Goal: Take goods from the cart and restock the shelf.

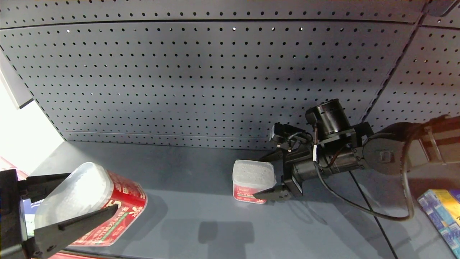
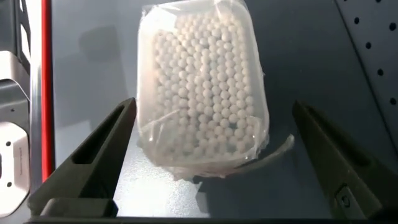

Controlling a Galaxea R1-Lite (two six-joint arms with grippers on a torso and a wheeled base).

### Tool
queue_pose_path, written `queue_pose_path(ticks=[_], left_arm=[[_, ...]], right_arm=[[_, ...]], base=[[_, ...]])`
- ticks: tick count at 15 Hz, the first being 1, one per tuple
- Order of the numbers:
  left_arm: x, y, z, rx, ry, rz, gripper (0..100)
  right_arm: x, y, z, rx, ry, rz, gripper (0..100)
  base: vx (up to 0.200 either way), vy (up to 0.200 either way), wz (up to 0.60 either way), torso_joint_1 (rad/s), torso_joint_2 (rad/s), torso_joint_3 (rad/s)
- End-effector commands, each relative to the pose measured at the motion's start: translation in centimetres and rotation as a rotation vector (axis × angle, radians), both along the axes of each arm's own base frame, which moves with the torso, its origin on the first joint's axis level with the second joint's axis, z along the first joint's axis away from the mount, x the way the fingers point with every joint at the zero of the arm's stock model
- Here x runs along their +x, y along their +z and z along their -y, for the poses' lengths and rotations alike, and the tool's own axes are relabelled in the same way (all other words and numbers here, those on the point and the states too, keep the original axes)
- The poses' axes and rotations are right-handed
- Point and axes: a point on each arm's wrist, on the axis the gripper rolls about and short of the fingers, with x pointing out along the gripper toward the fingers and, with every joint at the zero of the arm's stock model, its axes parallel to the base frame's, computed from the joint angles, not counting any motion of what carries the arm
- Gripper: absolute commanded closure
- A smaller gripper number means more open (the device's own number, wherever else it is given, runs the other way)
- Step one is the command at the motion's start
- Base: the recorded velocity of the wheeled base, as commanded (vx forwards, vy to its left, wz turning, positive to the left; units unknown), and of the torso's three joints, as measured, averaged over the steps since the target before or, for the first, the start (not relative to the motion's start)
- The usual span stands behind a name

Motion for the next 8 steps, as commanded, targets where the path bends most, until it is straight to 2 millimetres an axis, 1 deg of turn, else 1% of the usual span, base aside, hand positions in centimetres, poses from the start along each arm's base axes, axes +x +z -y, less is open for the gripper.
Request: queue_pose_path(ticks=[1,2,8], left_arm=[[0.05,-0.05,0.01,0.001,0.001,-0.003,100],[0.08,-0.06,0.03,0.002,0.001,-0.005,100],[0.01,-0.12,0.00,0.002,0.001,-0.005,100]], right_arm=[[0.29,0.01,-0.25,0.003,0.001,0.003,0],[0.25,0.09,-0.60,0.005,0.010,0.007,0],[0.57,-0.66,-1.12,-0.014,0.006,-0.004,0]], base=[[0.000,0.000,0.00,0.000,0.00,0.000],[0.000,0.000,0.00,0.000,0.00,0.000],[0.000,0.000,0.00,0.000,0.00,0.000]])
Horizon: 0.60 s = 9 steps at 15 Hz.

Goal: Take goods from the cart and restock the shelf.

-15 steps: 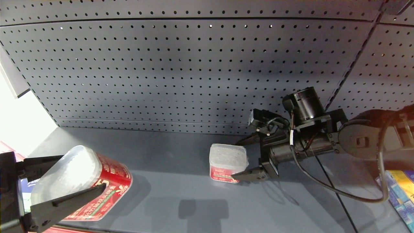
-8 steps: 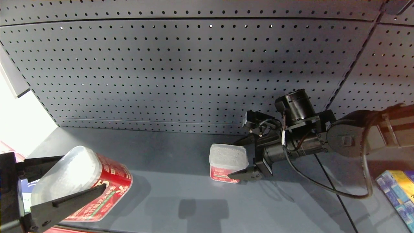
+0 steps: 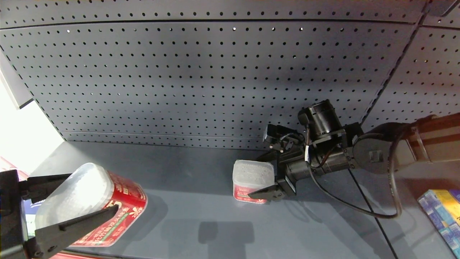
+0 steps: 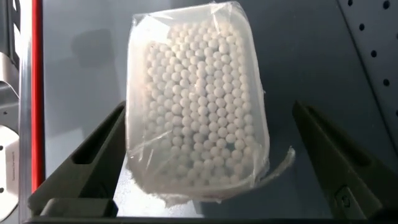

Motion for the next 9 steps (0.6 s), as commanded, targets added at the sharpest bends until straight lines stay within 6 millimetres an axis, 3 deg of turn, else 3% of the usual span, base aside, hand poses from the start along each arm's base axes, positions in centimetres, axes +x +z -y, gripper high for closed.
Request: queue_pose_path(ticks=[1,9], left_arm=[[-0.02,-0.01,-0.01,0.000,0.000,0.000,100],[-0.11,-0.05,-0.06,-0.002,0.002,0.000,100]], right_arm=[[0.08,-0.13,-0.16,-0.001,0.003,-0.002,0],[0.56,-0.73,-0.52,-0.012,-0.003,0.016,0]], base=[[0.000,0.000,0.00,0.000,0.00,0.000],[0.000,0.000,0.00,0.000,0.00,0.000]])
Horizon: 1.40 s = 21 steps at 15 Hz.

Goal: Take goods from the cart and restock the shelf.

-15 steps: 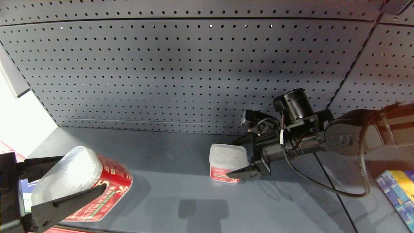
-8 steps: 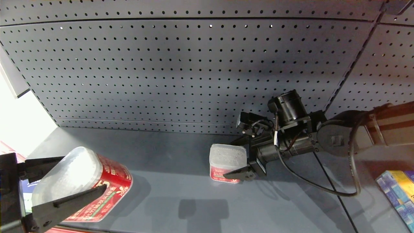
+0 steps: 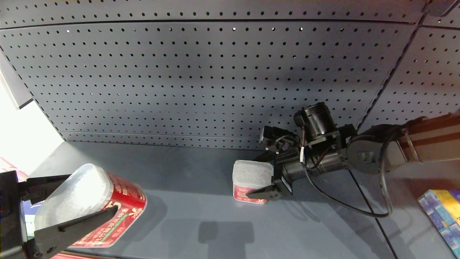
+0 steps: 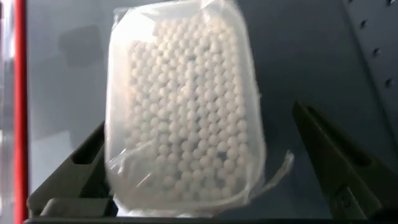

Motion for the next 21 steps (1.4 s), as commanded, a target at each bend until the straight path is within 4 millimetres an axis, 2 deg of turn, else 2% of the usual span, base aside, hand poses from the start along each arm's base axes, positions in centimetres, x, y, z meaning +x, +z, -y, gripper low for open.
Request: queue_pose_path(ticks=[1,8,11,16,18,19,21], left_arm=[[0.0,0.0,0.0,0.000,0.000,0.000,100],[-0.1,0.0,0.0,0.000,0.000,0.000,100],[0.0,0.0,0.0,-0.001,0.000,0.002,100],[-0.1,0.1,0.0,-0.002,-0.003,0.003,100],[-0.1,0.0,0.0,-0.001,-0.003,0.002,100],[-0.1,0.0,0.0,-0.001,-0.003,0.002,100],[-0.1,0.0,0.0,-0.001,-0.004,0.000,100]], right_arm=[[0.1,-0.1,-0.1,0.006,-0.001,0.012,100],[0.0,0.1,0.0,0.007,-0.009,0.012,100],[-1.0,0.5,0.6,0.006,-0.006,0.008,100],[-4.4,1.5,1.5,0.005,0.024,0.008,100],[-6.8,0.9,1.9,-0.024,0.044,-0.013,100],[-6.9,0.9,1.9,-0.029,0.042,-0.014,100],[-8.5,0.1,2.1,-0.065,0.052,-0.026,100]], base=[[0.000,0.000,0.00,0.000,0.00,0.000],[0.000,0.000,0.00,0.000,0.00,0.000],[0.000,0.000,0.00,0.000,0.00,0.000],[0.000,0.000,0.00,0.000,0.00,0.000],[0.000,0.000,0.00,0.000,0.00,0.000],[0.000,0.000,0.00,0.000,0.00,0.000],[0.000,0.000,0.00,0.000,0.00,0.000]])
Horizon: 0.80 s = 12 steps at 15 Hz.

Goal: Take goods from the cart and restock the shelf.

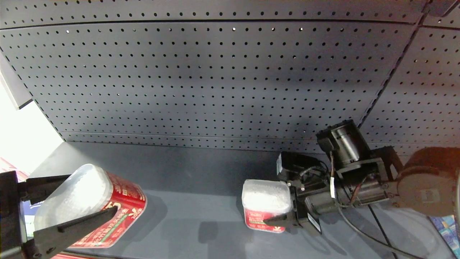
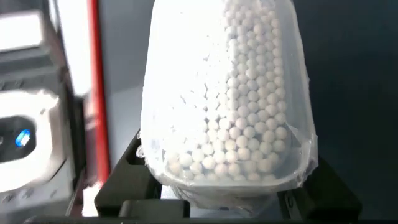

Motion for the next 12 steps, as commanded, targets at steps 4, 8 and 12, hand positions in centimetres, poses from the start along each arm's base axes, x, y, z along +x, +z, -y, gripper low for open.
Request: queue_pose_path(ticks=[4,8,12], left_arm=[[-0.1,0.0,-0.1,-0.004,0.000,0.001,100],[-0.3,0.1,-0.1,-0.024,0.008,-0.008,100],[-0.2,0.0,-0.1,-0.023,0.004,-0.012,100]], right_arm=[[-2.5,-0.7,0.0,-0.051,0.021,-0.001,100],[-2.6,-1.1,-0.1,-0.084,0.005,0.005,100],[-3.7,-1.3,-0.9,-0.087,0.059,0.001,100]], base=[[0.000,0.000,0.00,0.000,0.00,0.000],[0.000,0.000,0.00,0.000,0.00,0.000],[0.000,0.000,0.00,0.000,0.00,0.000]])
